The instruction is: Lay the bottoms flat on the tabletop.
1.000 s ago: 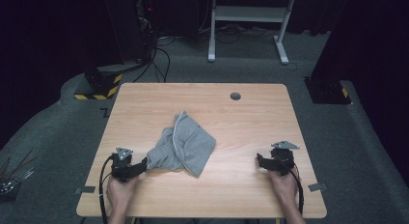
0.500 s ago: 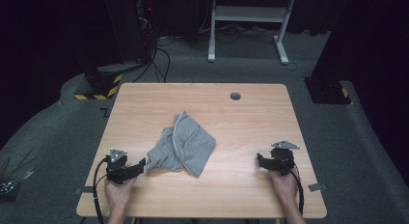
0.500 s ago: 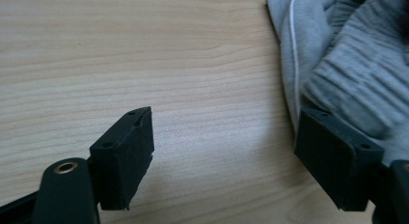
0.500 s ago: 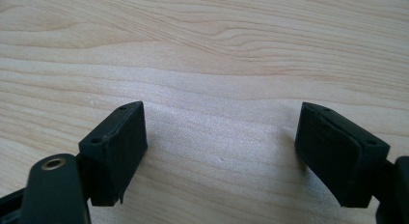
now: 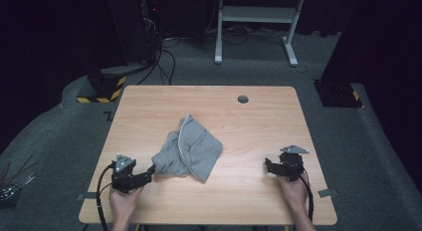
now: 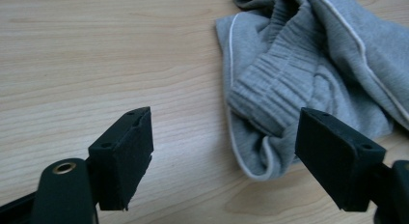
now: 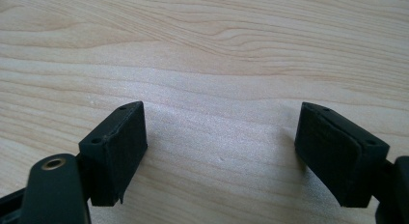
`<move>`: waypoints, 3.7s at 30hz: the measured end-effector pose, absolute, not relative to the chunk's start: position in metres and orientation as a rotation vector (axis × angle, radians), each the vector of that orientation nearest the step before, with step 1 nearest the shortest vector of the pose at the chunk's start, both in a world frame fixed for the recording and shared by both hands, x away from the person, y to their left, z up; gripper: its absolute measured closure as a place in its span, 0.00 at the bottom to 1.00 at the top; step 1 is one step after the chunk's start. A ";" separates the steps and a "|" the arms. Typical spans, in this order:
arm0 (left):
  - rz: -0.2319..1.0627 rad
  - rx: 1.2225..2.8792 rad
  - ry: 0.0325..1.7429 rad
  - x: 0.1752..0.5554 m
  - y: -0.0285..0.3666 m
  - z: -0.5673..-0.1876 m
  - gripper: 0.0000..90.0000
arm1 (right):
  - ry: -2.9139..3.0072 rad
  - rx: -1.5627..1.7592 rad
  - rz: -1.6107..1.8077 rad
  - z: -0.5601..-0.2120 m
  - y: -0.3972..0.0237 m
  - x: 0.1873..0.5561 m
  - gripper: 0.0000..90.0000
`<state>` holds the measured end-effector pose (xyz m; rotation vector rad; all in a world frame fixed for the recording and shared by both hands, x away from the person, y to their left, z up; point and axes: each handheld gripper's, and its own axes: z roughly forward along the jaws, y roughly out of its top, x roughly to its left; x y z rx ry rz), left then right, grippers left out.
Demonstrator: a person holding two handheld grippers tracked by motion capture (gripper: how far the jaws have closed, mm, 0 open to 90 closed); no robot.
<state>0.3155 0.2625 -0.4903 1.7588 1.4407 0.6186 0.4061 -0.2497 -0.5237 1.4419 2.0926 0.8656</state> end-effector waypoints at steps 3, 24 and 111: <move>0.610 1.766 1.430 0.317 0.259 -0.490 0.22 | 2.096 1.440 0.864 -0.524 -0.250 0.406 0.21; 0.630 1.884 1.350 0.343 0.199 -0.482 0.16 | 2.101 1.436 0.866 -0.524 -0.249 0.406 0.21; 0.339 2.045 0.888 0.365 0.072 -0.486 0.51 | 2.110 1.421 0.866 -0.523 -0.249 0.405 0.21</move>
